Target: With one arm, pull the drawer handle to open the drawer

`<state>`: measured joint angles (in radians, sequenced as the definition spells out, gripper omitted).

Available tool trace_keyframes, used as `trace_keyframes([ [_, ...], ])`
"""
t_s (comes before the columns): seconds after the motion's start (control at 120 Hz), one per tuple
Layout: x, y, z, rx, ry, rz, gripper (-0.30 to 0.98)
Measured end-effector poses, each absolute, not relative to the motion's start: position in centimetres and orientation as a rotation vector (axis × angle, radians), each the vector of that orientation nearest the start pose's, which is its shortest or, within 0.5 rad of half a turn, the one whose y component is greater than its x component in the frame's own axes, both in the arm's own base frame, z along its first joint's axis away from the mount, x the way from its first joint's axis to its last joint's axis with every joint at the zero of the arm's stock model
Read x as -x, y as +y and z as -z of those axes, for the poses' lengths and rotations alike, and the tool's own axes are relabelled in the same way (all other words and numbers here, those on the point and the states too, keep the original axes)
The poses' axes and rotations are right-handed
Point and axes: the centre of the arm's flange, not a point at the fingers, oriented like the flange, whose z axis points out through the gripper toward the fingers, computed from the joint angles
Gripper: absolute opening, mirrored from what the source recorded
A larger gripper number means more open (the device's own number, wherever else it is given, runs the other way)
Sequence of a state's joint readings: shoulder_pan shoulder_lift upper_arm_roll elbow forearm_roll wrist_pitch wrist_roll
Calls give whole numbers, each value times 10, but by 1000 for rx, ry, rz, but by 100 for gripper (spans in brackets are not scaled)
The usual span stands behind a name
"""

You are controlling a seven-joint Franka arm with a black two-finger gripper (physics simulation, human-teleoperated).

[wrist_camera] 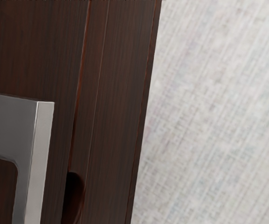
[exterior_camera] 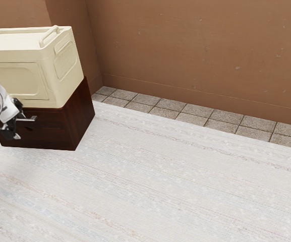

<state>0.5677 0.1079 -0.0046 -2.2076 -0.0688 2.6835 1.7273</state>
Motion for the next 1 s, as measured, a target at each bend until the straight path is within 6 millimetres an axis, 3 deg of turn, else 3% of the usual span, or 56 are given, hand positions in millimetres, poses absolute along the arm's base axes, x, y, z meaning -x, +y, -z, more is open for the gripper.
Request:
trace_keyframes([
  [0.175,-480,304,-380,2380,1478,277,64],
  [0.325,-470,298,-377,2392,1487,269,70],
  [0.5,-478,302,-388,2368,1474,286,69],
  [0.733,-485,301,-366,2393,1498,271,69],
  [1.0,-472,295,-372,2398,1495,268,65],
])
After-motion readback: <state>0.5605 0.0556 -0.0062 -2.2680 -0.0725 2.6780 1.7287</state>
